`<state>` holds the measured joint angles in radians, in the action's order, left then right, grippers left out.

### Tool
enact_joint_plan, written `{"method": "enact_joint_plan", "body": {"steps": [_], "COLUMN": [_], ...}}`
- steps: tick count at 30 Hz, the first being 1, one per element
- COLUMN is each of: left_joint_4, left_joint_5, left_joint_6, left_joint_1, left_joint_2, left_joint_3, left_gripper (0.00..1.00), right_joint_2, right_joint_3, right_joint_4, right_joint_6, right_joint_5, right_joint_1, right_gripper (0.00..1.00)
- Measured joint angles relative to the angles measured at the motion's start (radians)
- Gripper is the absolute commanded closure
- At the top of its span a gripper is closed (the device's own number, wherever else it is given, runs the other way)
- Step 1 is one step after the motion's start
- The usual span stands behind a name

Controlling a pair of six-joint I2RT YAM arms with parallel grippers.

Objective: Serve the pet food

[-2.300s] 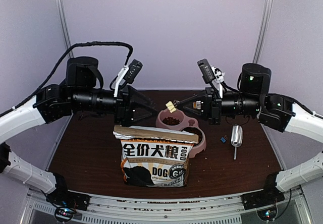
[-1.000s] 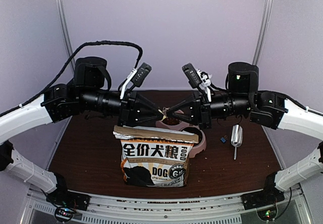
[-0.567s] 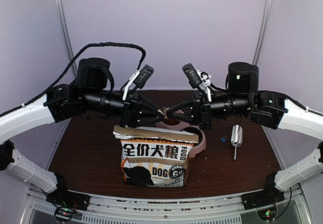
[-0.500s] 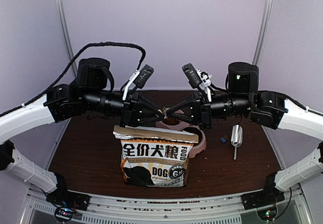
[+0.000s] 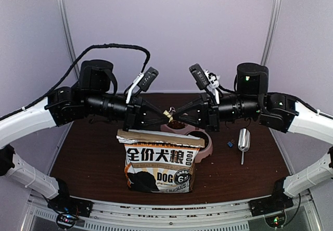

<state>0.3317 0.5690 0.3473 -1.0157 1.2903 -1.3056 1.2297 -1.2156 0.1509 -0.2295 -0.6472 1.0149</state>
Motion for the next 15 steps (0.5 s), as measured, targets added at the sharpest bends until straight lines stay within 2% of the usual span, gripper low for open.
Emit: {"method": "enact_joint_plan", "body": {"steps": [2, 5, 8, 15], "left_joint_4": [-0.008, -0.017, -0.022, -0.014], "left_joint_5": [0.000, 0.000, 0.000, -0.012], "left_joint_6": [0.000, 0.000, 0.000, -0.017], "left_joint_1": [-0.001, -0.001, -0.001, -0.001], "left_joint_2": [0.000, 0.000, 0.000, 0.000], "left_joint_3": [0.000, 0.000, 0.000, 0.000], "left_gripper": [0.99, 0.99, 0.99, 1.00], "right_joint_2": [0.000, 0.000, 0.000, -0.010], "right_joint_3": [-0.005, -0.011, -0.014, -0.028], "right_joint_4": [0.017, 0.039, 0.063, 0.102], "right_joint_6": [0.002, 0.006, 0.017, 0.014], "right_joint_5": [0.003, 0.014, 0.024, 0.046], "right_joint_1": [0.000, 0.000, 0.000, -0.013], "right_gripper": [0.77, 0.61, 0.50, 0.37]}}
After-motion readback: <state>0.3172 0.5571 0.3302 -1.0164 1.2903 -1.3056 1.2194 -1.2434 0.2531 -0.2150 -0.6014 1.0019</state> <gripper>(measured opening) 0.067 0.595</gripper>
